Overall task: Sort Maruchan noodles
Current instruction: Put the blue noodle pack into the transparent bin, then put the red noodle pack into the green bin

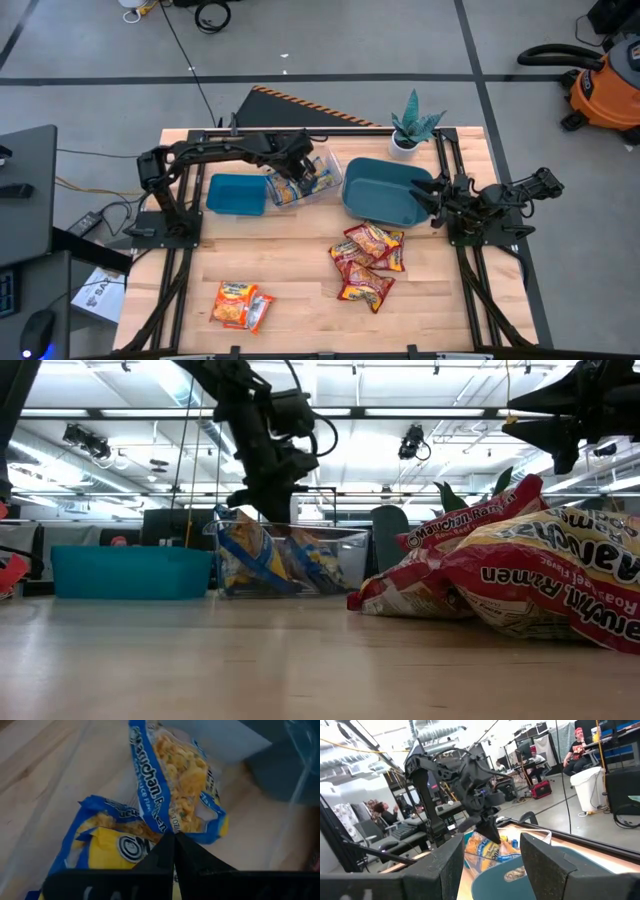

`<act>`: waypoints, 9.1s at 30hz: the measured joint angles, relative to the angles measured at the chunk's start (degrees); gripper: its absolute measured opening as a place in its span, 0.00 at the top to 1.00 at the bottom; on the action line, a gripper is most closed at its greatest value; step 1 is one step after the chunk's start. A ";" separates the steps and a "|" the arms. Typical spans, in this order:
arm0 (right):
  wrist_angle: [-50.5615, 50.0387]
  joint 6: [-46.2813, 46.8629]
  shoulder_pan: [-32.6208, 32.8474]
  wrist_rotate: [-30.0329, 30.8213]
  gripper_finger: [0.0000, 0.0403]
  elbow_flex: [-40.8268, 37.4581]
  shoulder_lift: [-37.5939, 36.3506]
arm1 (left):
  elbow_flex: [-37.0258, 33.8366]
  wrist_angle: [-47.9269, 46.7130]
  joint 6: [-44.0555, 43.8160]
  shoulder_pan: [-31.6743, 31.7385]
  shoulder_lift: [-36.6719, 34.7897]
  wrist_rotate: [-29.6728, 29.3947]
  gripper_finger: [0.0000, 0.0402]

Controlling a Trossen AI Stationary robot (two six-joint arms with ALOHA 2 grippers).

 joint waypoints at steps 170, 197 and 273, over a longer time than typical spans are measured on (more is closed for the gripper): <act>0.97 0.01 0.02 -0.21 0.51 0.00 0.00 | 0.77 80.38 41.18 -9.76 19.32 -3.05 0.98; 1.00 0.02 0.02 -0.21 0.51 0.00 0.00 | 12.04 44.45 47.10 -8.39 21.77 -8.43 0.98; 2.94 0.00 0.02 -0.25 0.51 -0.02 0.00 | 8.39 19.60 47.30 -28.13 12.83 -2.27 0.71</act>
